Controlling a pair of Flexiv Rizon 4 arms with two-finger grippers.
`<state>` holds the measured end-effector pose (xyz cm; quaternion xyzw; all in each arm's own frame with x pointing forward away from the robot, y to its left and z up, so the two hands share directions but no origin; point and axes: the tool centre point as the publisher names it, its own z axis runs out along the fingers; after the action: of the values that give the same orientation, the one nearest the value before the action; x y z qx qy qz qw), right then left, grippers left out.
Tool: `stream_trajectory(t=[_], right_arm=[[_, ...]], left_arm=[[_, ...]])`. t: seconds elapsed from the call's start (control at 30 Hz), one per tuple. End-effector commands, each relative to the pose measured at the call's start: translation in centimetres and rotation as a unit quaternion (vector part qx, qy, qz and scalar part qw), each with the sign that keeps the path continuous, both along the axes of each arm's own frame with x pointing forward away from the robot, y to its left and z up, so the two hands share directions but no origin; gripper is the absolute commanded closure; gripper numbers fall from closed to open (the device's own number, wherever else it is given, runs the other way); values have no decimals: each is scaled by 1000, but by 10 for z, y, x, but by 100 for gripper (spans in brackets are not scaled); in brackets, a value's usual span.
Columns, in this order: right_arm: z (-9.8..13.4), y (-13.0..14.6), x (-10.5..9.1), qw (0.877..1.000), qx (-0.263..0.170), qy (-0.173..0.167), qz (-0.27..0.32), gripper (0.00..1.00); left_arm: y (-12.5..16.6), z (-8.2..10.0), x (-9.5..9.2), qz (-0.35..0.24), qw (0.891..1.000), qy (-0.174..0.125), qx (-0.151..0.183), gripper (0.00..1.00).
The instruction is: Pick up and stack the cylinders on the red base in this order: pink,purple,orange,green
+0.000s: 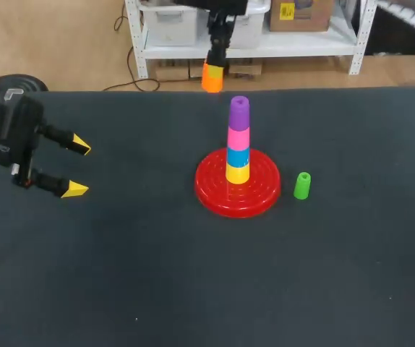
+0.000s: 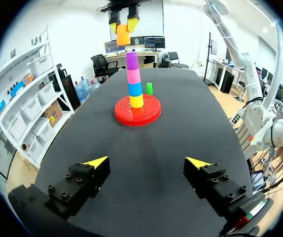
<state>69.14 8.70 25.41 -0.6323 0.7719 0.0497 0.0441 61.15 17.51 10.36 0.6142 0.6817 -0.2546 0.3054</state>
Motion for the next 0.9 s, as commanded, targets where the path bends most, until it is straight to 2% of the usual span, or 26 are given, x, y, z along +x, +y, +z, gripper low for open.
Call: stream_trajectory(t=[0.03, 0.27, 0.63, 0.9], right_arm=[[4, -16, -15, 999, 14, -45, -17, 100], [-4, -25, -18, 999, -4, -33, -31, 100], [-18, -35, -10, 999, -12, -14, -49, 100], [-23, -38, -6, 998, -25, -12, -49, 100]], left_arm=[[1, -1, 0, 0, 1000, -2, -2, 0], [1, -1, 0, 0, 1000, -2, -2, 0], [1, -1, 0, 0, 1000, -2, -2, 0], [1, -1, 0, 0, 1000, -2, -2, 0]])
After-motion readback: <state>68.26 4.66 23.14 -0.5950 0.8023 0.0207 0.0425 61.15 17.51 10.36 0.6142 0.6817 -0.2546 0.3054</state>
